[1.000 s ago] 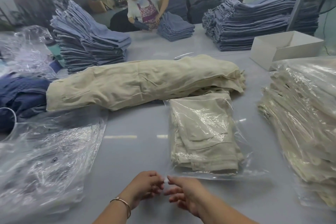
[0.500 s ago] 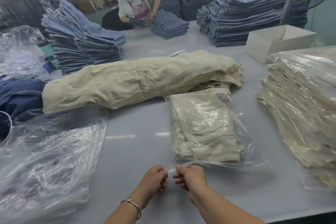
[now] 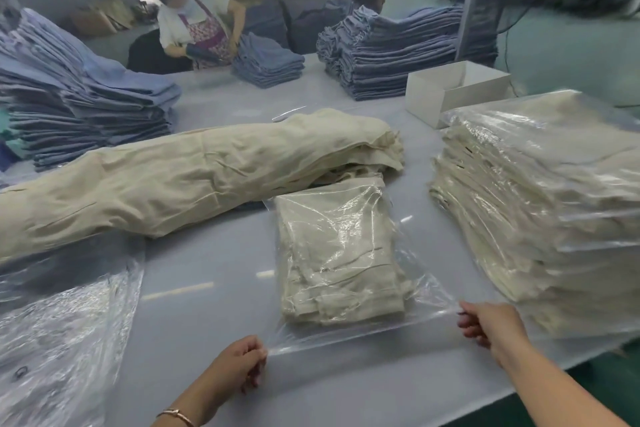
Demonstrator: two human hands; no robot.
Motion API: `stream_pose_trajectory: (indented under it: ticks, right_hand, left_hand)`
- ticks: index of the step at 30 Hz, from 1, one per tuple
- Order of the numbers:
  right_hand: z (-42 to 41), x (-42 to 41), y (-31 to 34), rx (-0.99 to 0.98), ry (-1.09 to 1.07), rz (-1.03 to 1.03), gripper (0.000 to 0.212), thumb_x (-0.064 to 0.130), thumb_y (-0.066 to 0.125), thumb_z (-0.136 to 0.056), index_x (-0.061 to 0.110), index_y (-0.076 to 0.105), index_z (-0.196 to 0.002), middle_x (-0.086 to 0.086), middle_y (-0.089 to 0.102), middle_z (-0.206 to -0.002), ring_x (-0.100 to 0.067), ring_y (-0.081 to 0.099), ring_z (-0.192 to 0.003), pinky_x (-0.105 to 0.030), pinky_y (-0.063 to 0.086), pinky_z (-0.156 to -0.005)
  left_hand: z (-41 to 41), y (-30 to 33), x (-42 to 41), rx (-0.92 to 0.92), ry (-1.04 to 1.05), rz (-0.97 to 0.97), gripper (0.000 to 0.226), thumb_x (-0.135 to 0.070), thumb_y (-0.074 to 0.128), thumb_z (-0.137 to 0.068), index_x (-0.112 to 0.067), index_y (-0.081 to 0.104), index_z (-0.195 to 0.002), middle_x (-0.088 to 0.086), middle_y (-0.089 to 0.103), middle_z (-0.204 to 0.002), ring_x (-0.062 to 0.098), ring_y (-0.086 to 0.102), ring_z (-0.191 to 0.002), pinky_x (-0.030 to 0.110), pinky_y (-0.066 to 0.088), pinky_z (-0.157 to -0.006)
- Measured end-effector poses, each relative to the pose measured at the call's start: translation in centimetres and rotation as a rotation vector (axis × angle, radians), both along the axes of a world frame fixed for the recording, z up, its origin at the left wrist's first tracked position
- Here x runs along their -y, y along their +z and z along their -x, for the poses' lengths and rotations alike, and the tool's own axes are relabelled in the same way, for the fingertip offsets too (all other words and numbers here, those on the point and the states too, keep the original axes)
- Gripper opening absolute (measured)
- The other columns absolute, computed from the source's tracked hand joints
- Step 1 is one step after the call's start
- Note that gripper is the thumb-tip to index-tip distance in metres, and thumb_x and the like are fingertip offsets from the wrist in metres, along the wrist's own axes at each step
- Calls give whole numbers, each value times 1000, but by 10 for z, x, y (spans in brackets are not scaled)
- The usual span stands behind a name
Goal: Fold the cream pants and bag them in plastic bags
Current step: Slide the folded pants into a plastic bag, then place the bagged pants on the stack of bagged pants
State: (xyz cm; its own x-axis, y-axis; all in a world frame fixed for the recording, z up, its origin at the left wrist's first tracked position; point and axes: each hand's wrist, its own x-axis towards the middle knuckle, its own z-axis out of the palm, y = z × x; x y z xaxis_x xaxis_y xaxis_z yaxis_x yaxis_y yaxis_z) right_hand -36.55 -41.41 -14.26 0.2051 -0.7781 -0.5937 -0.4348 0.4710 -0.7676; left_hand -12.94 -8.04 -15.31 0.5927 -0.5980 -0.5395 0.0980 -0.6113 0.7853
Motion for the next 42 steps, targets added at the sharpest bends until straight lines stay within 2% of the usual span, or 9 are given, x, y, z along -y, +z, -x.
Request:
stream_pose_trajectory:
  ticks: [7, 10, 15, 18, 22, 33, 37, 40, 42]
  right_hand:
    - [-47, 20, 21, -267, 262, 441, 31, 42, 57, -90, 11, 54, -86, -3, 61, -80, -21, 55, -72, -32, 39, -65]
    - [-78, 13, 25, -178, 360, 306, 40, 47, 63, -84, 14, 49, -101, 1, 55, -92, -14, 50, -75, -29, 36, -64]
    - [-114, -7, 23, -99, 406, 67, 96, 57, 75, -71, 3, 35, -139, -11, 47, -137, -28, 50, -122, -33, 43, -96]
    - [-131, -6, 30, 31, 418, -94, 75, 48, 85, -62, 4, 58, -117, -7, 67, -107, -21, 66, -94, -29, 54, -78]
    - [-139, 11, 51, 72, 485, -70, 40, 25, 80, -70, 5, 68, -102, -6, 70, -85, -18, 67, -70, -22, 54, -58]
    - [-39, 167, 243, 217, 416, 832, 34, 38, 75, -75, 13, 59, -58, 8, 48, -46, -11, 46, -47, -25, 37, -50]
    - [13, 234, 287, -126, 110, 1253, 30, 29, 61, -82, 11, 48, -63, 1, 50, -63, -25, 49, -66, -30, 31, -60]
    - [36, 283, 291, -451, -70, 1415, 8, 16, 56, -83, 13, 61, -88, -11, 61, -96, -31, 55, -95, -36, 34, -74]
    - [44, 309, 273, -563, -93, 1402, 31, 13, 54, -83, 11, 58, -114, -12, 58, -116, -31, 50, -111, -39, 37, -84]
  left_hand:
    - [-39, 7, 22, 148, 92, -100, 19, -23, 63, -91, -4, 59, -95, 6, 58, -70, 17, 51, -59, 22, 36, -48]
    - [-47, 5, 55, -29, 298, 14, 48, -31, 66, -89, -3, 48, -124, 9, 55, -84, 20, 53, -64, 26, 43, -53]
    - [-42, 7, 103, -137, 322, 70, 65, -46, 74, -77, 2, 60, -117, 22, 66, -104, 36, 64, -90, 41, 50, -80]
    - [-37, 30, 122, -312, 282, 110, 55, -33, 80, -71, 3, 68, -110, 28, 68, -106, 44, 66, -97, 49, 49, -94]
    - [-33, 66, 136, -450, 286, 231, 38, -12, 67, -68, 10, 70, -99, 27, 69, -86, 34, 69, -64, 36, 55, -59]
    - [44, 219, 311, -171, 107, 828, 27, -17, 64, -57, -4, 69, -80, 12, 67, -67, 22, 67, -57, 32, 56, -51]
    - [89, 249, 408, -5, -34, 1002, 33, -14, 67, -73, -6, 65, -105, 11, 71, -88, 22, 69, -74, 30, 55, -60]
    - [131, 241, 468, 33, -108, 883, 12, -22, 66, -86, -14, 72, -92, 5, 73, -80, 19, 67, -65, 22, 49, -51]
    - [154, 219, 497, 59, -92, 674, 18, -28, 67, -86, -13, 73, -77, 3, 65, -63, 14, 55, -48, 18, 36, -40]
